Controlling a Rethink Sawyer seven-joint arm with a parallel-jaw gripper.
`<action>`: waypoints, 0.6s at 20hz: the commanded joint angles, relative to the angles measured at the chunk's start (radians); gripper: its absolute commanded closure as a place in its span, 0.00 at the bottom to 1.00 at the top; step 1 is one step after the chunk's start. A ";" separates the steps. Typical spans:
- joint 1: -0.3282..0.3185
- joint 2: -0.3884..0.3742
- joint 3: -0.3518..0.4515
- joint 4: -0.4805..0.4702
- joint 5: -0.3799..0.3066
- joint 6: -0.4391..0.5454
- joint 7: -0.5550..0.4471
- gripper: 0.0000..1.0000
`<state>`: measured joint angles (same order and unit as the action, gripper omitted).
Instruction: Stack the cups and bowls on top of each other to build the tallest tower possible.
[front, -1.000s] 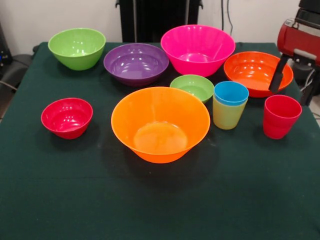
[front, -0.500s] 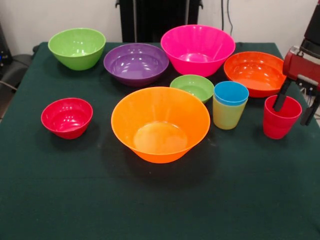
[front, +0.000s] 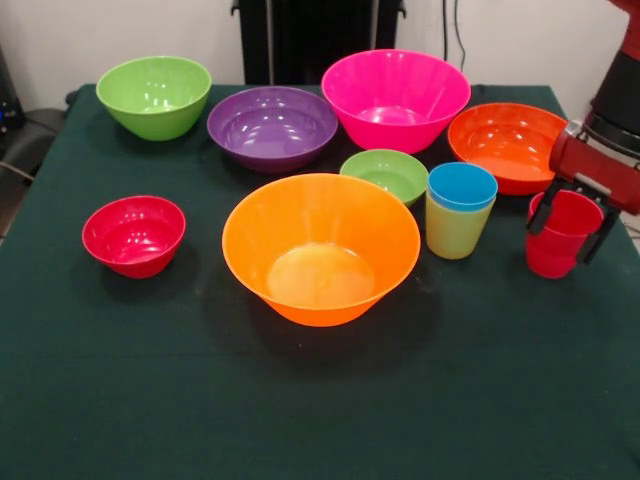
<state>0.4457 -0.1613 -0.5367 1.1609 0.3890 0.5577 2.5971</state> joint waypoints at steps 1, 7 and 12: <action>0.022 0.031 0.030 0.000 0.037 0.058 0.244 0.00; 0.035 0.021 0.021 0.005 0.052 0.079 0.246 0.00; 0.040 0.026 0.006 -0.018 0.059 0.098 0.251 0.00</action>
<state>0.4728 -0.1443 -0.5702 1.1607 0.4221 0.5574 2.6264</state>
